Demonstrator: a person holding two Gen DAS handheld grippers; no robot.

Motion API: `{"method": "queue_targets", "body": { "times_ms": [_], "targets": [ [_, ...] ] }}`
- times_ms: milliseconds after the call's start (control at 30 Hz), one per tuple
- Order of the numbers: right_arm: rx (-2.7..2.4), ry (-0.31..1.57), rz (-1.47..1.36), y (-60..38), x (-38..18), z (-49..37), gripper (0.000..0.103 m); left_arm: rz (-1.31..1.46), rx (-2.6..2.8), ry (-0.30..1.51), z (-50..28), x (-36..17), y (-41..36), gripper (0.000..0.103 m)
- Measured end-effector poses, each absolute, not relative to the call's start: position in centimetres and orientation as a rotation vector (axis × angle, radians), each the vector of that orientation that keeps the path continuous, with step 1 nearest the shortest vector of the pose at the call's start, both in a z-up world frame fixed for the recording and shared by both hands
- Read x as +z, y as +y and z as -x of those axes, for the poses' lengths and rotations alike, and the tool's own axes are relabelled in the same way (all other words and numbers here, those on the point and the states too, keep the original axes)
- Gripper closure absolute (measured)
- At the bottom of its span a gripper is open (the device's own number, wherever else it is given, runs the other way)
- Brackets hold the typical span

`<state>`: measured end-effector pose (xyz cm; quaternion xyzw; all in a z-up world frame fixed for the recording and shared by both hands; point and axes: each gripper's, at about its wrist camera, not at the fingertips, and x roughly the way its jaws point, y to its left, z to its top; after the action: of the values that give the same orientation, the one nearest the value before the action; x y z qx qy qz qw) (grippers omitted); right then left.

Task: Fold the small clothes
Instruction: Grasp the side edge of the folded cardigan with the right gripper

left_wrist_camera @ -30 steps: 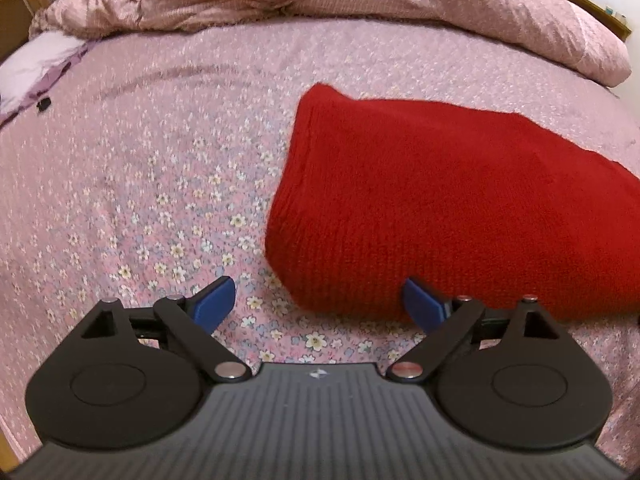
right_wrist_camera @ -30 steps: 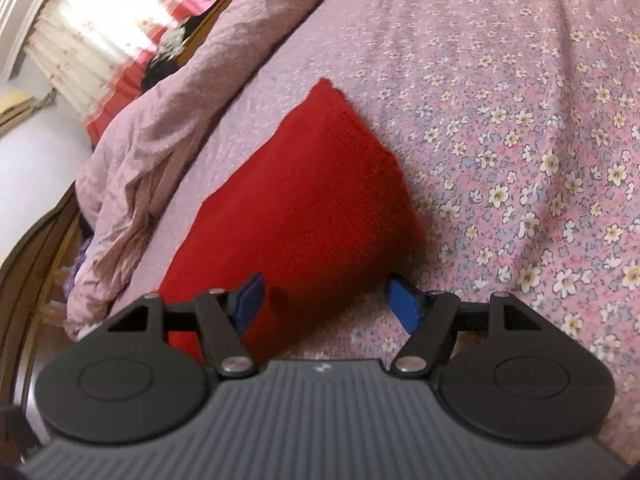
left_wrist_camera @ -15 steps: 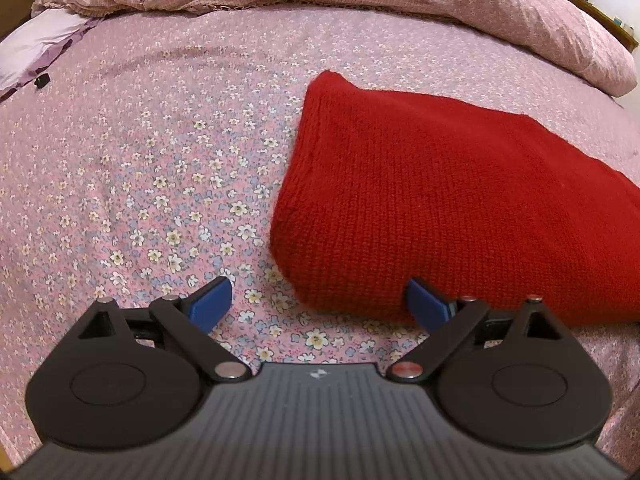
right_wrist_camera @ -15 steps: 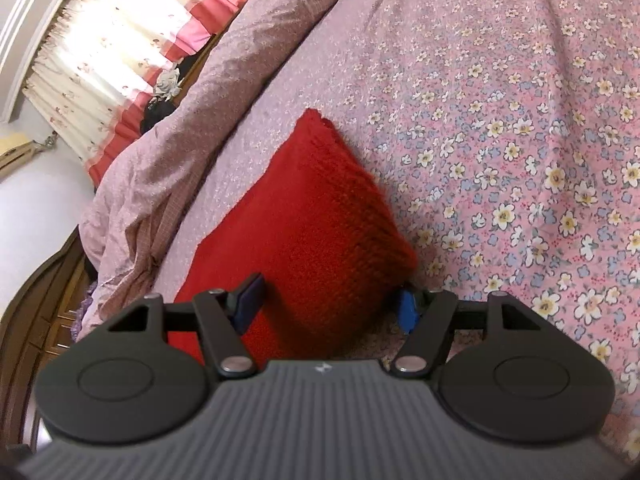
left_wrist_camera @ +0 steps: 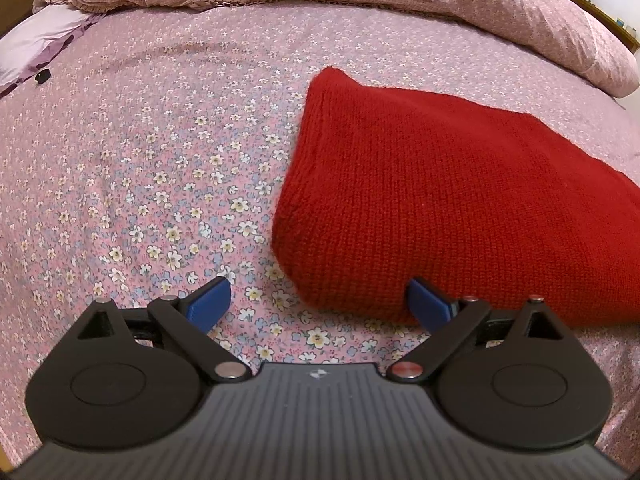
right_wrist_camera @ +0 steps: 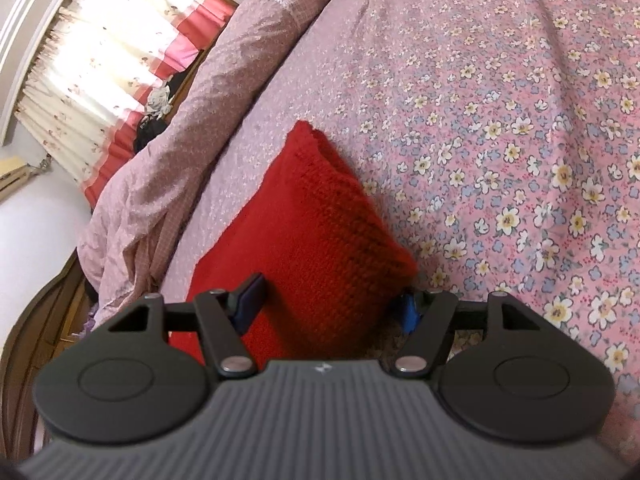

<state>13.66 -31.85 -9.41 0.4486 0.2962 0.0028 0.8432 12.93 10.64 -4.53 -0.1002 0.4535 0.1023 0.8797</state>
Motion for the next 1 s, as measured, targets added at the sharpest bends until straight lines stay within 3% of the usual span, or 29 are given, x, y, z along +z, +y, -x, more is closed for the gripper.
{"method": "queue_targets", "body": {
  "times_ms": [167, 433, 867, 1000],
  "targets": [
    [0.006, 0.619, -0.961, -32.1, -9.7, -13.5, 0.040, 0.211, 0.215, 0.946, -12.9, -4.6, 10.6, 0.005],
    [0.012, 0.630, -1.065, -33.3, -10.8, -13.3, 0.064, 0.207, 0.219, 0.948, -12.9, -4.4, 10.5, 0.005],
    [0.031, 0.632, -1.105, -33.7, -11.3, -13.1, 0.063, 0.199, 0.232, 0.949, -12.8, -3.8, 10.2, 0.005],
    [0.034, 0.623, -1.081, -33.4, -10.6, -13.4, 0.070, 0.190, 0.239, 0.940, -12.6, -3.2, 10.2, 0.005]
  ]
}}
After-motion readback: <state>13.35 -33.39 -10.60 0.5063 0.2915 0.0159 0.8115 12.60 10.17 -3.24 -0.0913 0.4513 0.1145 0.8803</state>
